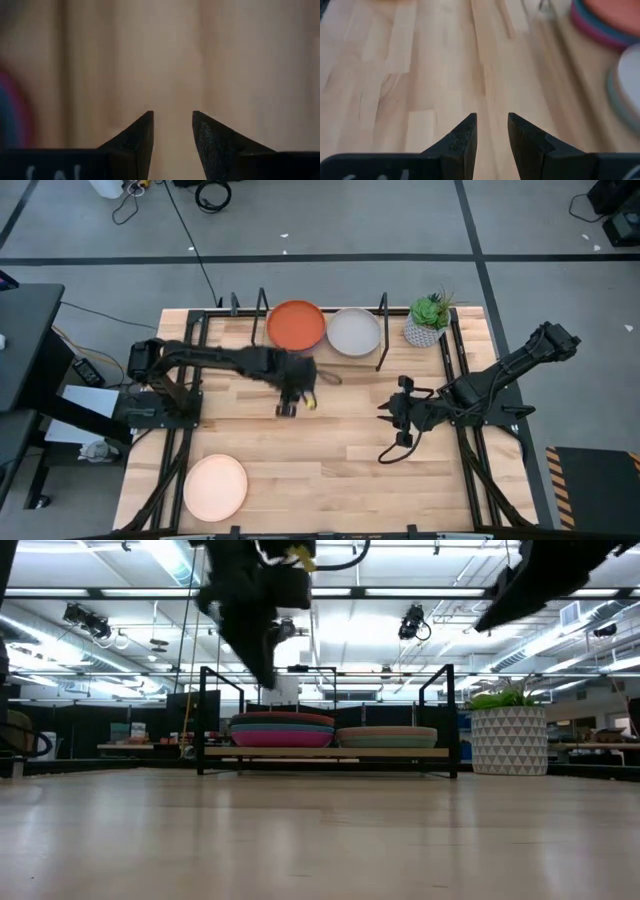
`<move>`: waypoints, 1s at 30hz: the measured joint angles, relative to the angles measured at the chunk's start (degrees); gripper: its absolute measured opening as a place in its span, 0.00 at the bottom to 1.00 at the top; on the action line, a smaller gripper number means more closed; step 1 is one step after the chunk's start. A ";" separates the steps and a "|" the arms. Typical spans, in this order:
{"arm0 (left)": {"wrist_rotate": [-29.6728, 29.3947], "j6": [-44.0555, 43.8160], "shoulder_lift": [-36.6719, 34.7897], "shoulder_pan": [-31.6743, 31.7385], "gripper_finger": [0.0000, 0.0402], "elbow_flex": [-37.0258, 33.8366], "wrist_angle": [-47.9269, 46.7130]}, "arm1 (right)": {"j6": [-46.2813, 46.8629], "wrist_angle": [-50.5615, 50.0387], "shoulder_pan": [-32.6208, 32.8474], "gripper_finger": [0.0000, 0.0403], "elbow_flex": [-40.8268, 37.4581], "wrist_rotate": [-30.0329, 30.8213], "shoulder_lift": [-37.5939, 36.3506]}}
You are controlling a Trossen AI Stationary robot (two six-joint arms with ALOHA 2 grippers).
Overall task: Place and stack plates onto a shelf
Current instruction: Stack the light orange plate on top of the gray plate on the shelf
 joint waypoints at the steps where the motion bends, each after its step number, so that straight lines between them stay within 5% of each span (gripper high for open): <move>1: 0.39 -3.24 0.00 -1.65 0.35 0.00 -1.86 | -2.75 1.66 0.00 0.29 0.00 0.53 0.05; 10: 0.86 -27.96 0.00 -18.23 0.35 -0.02 -9.09 | -24.98 14.04 -1.36 0.29 0.00 1.83 0.06; 21: -5.05 -66.32 0.02 -37.77 0.35 -0.02 -9.02 | -36.11 16.61 -9.23 0.29 0.00 2.71 0.06; 30: -11.13 -94.29 1.17 -48.70 0.35 0.02 -8.20 | -45.44 28.61 -19.73 0.29 0.02 -7.68 0.06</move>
